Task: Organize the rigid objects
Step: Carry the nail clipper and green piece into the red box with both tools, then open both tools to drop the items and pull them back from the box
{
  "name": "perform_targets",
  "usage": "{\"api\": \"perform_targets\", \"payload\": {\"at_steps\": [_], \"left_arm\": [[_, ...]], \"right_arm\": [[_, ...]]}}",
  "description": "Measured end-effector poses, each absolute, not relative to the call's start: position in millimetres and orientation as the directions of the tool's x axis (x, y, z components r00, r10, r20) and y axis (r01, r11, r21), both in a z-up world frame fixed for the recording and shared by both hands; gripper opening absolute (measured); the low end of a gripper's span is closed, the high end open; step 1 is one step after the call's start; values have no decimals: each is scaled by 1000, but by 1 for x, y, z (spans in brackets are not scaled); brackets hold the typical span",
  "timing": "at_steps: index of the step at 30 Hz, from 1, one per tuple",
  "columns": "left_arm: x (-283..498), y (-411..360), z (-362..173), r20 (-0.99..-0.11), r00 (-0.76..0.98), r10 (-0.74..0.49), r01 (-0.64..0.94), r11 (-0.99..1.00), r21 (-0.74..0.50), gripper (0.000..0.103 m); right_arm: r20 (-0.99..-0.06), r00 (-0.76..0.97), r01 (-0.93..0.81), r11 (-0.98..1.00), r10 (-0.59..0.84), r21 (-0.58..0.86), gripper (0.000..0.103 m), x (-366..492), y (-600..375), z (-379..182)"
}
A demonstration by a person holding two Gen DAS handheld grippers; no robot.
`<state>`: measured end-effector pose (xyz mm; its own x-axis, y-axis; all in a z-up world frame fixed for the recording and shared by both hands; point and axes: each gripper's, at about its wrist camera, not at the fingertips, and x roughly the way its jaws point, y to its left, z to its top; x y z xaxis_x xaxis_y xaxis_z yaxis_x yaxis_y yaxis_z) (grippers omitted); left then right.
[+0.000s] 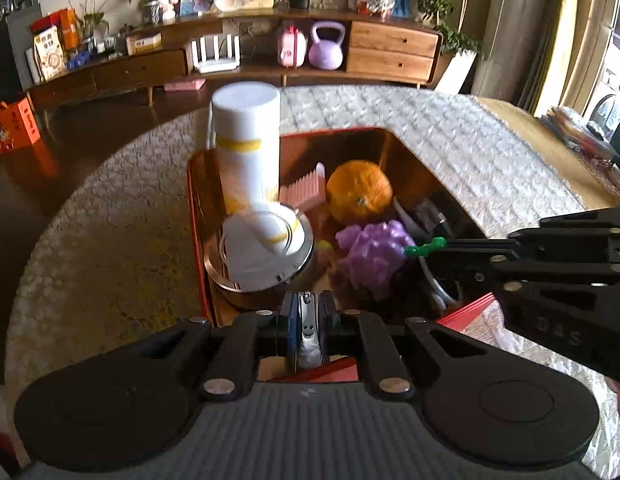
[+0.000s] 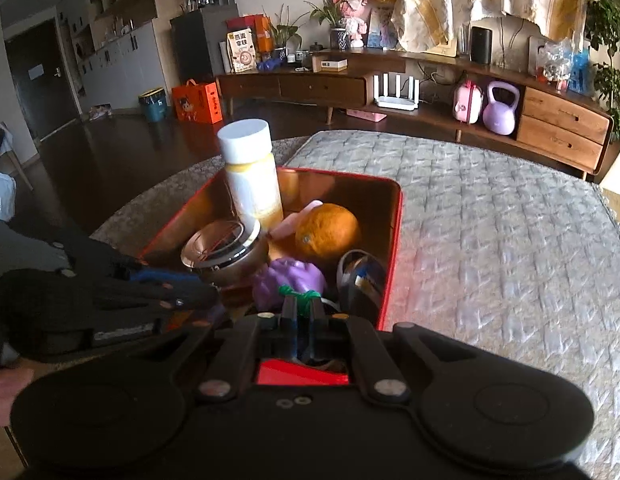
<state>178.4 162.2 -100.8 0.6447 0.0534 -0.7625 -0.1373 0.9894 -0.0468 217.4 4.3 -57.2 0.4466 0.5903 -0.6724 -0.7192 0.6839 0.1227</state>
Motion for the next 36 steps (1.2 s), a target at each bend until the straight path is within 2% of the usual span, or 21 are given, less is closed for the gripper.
{"api": "perform_targets", "payload": {"at_steps": [3, 4, 9, 14, 17, 18, 19, 21, 25, 28, 33, 36], "left_arm": [[181, 165, -104, -765, 642, 43, -142, 988, -64, 11], [181, 165, -104, -764, 643, 47, -143, 988, -60, 11], [183, 165, -103, -768, 638, 52, -150, 987, -58, 11], [180, 162, -100, -770, 635, 69, -172, 984, -53, 13], [174, 162, -94, -762, 643, 72, -181, 982, -60, 24], [172, 161, -92, -758, 648, 70, -180, 982, -63, 35], [169, 161, -88, -753, 655, 71, -180, 982, -64, 51], [164, 160, -82, -735, 674, 75, -183, 981, -67, 67], [154, 157, -68, -710, 698, 96, -190, 980, -55, 69], [145, 155, -56, -686, 719, 110, -196, 979, -48, 73], [129, 147, -40, -649, 751, 121, -192, 981, -39, 81], [119, 142, -33, -636, 761, 128, -189, 982, -28, 82]], "right_arm": [[-679, 441, -717, 685, 587, 127, 13, 217, 4, -56], [-681, 444, -714, 689, 582, 123, 17, 218, 4, -56], [-688, 444, -708, 695, 573, 122, 20, 216, 3, -52], [-674, 441, -715, 686, 592, 135, 37, 209, 0, -43], [-660, 446, -721, 679, 605, 135, 44, 204, -4, -36], [-654, 448, -723, 677, 610, 137, 45, 201, -5, -33], [-650, 448, -724, 676, 613, 139, 47, 200, -6, -31], [-639, 454, -726, 674, 621, 139, 50, 195, -8, -25], [-609, 465, -730, 667, 642, 146, 64, 187, -16, -13], [-589, 472, -729, 666, 656, 158, 69, 181, -24, -3], [-553, 500, -712, 680, 666, 175, 88, 172, -39, 10], [-530, 517, -703, 687, 673, 186, 97, 164, -50, 16]]}}
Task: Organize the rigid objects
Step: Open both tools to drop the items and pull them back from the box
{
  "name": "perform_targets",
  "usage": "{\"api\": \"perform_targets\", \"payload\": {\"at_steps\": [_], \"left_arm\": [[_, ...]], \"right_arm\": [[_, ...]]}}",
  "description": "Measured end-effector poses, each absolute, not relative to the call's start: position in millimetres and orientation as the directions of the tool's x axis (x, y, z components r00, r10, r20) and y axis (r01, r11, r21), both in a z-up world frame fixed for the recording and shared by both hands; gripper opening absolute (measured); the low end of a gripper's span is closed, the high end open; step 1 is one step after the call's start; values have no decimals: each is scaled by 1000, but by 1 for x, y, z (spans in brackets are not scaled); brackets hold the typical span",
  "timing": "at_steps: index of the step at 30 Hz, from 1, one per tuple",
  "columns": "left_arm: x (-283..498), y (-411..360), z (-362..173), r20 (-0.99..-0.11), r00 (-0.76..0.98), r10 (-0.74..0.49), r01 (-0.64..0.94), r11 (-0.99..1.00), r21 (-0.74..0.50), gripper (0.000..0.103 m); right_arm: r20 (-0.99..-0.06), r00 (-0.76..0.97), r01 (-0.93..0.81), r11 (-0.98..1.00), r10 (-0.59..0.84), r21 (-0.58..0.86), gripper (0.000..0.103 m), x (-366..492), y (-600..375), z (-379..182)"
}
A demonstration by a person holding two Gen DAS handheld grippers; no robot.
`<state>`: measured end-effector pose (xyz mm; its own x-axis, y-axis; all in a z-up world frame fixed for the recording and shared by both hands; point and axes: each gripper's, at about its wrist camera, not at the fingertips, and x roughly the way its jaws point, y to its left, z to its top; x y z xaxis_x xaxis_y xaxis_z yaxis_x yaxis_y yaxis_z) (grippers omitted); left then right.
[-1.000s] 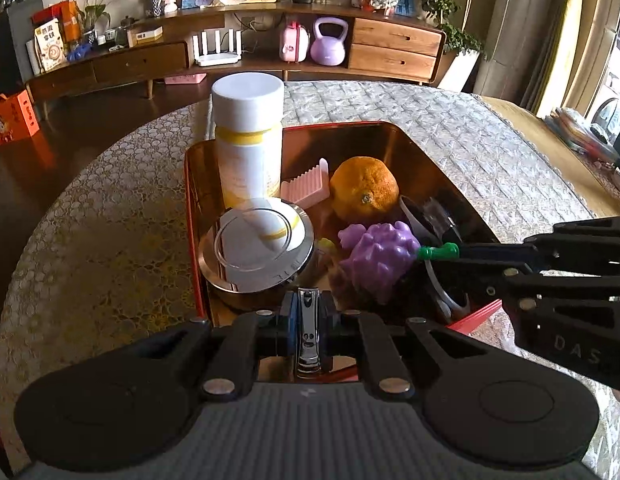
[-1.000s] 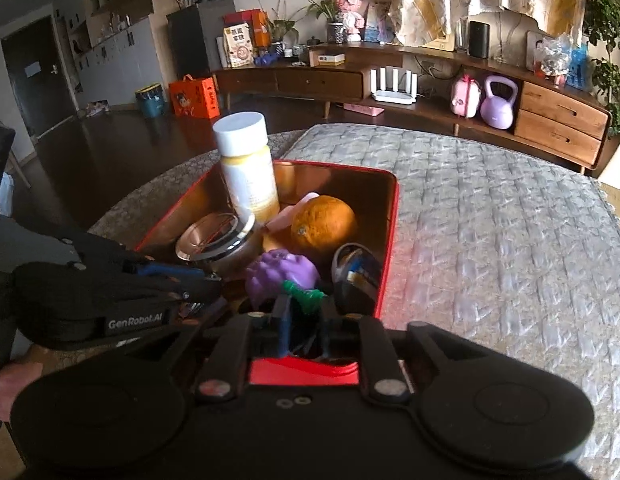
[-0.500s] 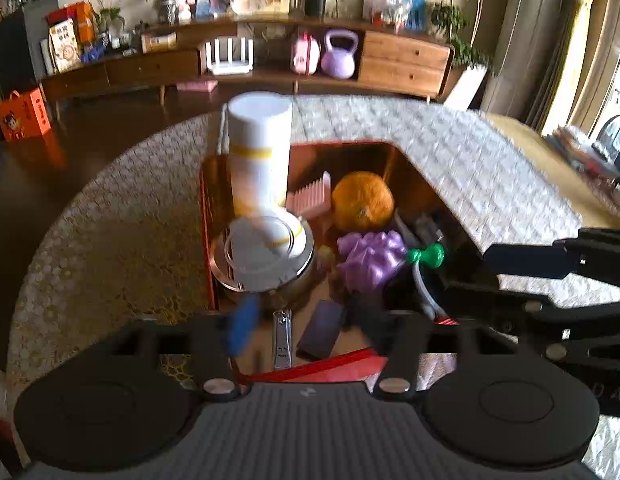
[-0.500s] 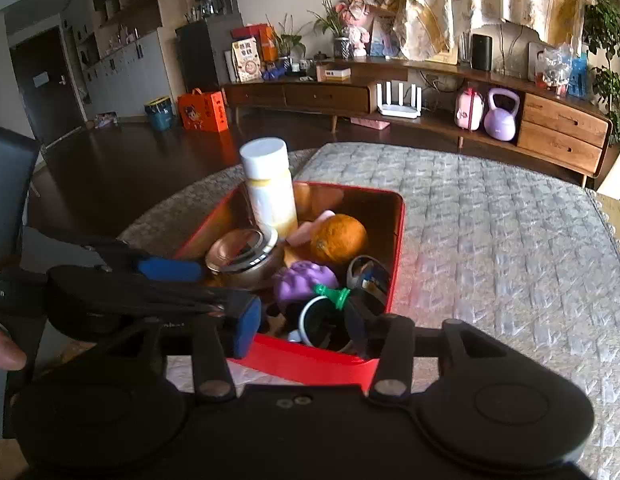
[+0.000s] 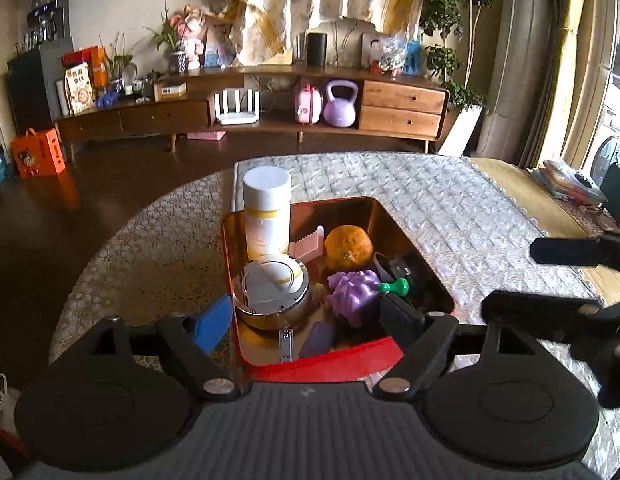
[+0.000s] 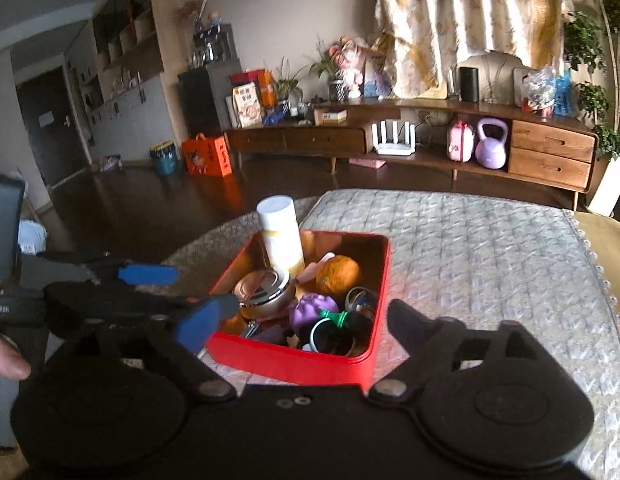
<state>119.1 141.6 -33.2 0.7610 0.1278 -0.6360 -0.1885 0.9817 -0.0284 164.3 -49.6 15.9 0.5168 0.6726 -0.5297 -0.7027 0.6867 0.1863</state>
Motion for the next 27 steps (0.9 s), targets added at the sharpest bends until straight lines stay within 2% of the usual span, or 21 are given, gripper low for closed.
{"api": "perform_targets", "payload": {"at_steps": [4, 9, 11, 13, 27], "left_arm": [[106, 134, -27, -623, 771, 134, -187, 982, -21, 83], [90, 125, -19, -607, 782, 138, -173, 985, 2, 86], [84, 121, -17, -601, 789, 131, -161, 987, 4, 90], [78, 118, -14, -595, 794, 127, -154, 988, 4, 103], [54, 103, -8, -595, 789, 151, -206, 978, -26, 103]], "right_arm": [[-506, 534, -697, 691, 678, 190, 103, 153, -58, 24], [-475, 569, -704, 696, 672, 142, 103, 135, -64, 32], [-463, 582, -708, 697, 668, 117, 103, 128, -66, 33], [-454, 592, -702, 703, 666, 115, 103, 123, -70, 34], [-399, 664, -640, 757, 632, 133, 103, 107, -93, 33]]}}
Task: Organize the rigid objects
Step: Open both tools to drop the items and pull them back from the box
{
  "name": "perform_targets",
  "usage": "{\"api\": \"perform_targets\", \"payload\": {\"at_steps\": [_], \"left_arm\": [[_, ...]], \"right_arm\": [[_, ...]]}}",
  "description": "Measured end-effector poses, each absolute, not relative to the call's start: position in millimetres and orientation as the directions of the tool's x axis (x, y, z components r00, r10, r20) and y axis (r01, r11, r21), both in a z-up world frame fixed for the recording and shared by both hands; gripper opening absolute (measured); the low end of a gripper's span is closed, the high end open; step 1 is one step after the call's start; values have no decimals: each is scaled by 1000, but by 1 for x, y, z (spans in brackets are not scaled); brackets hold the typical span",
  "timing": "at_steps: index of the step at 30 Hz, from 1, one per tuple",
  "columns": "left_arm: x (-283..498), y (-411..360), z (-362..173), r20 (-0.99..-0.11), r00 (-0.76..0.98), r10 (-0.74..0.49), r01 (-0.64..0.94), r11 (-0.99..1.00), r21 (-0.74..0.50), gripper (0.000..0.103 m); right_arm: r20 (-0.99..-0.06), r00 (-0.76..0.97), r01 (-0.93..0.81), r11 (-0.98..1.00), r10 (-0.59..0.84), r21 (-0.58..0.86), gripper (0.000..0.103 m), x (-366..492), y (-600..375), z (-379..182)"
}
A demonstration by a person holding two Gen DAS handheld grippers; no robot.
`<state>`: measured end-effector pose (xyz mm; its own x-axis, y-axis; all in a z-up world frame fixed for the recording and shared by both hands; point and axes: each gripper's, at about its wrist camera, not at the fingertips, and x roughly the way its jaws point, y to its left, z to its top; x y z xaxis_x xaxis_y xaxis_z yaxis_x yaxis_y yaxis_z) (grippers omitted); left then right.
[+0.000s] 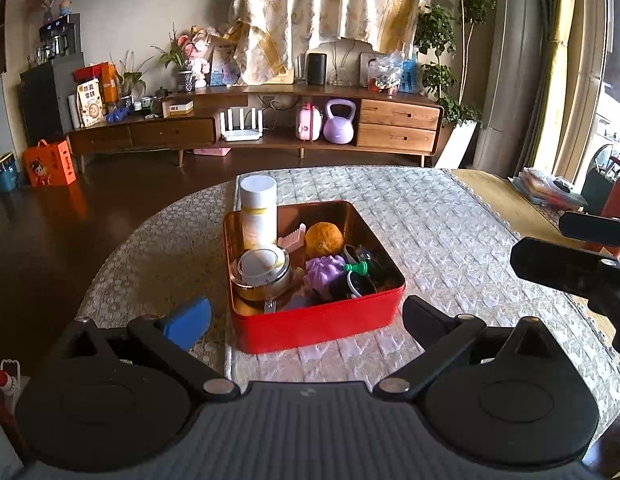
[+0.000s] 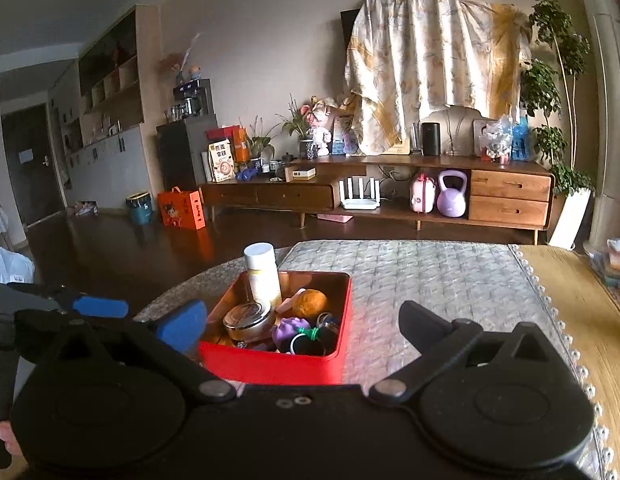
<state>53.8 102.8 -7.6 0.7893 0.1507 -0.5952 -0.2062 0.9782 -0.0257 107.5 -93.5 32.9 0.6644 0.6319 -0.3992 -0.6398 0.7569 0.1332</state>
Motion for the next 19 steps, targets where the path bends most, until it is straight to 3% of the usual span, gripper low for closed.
{"api": "perform_targets", "payload": {"at_steps": [19], "left_arm": [[48, 90, -7, -588, 794, 155, -204, 979, -18, 103]], "right_arm": [[-421, 660, -618, 768, 623, 168, 103, 106, -100, 21]]}}
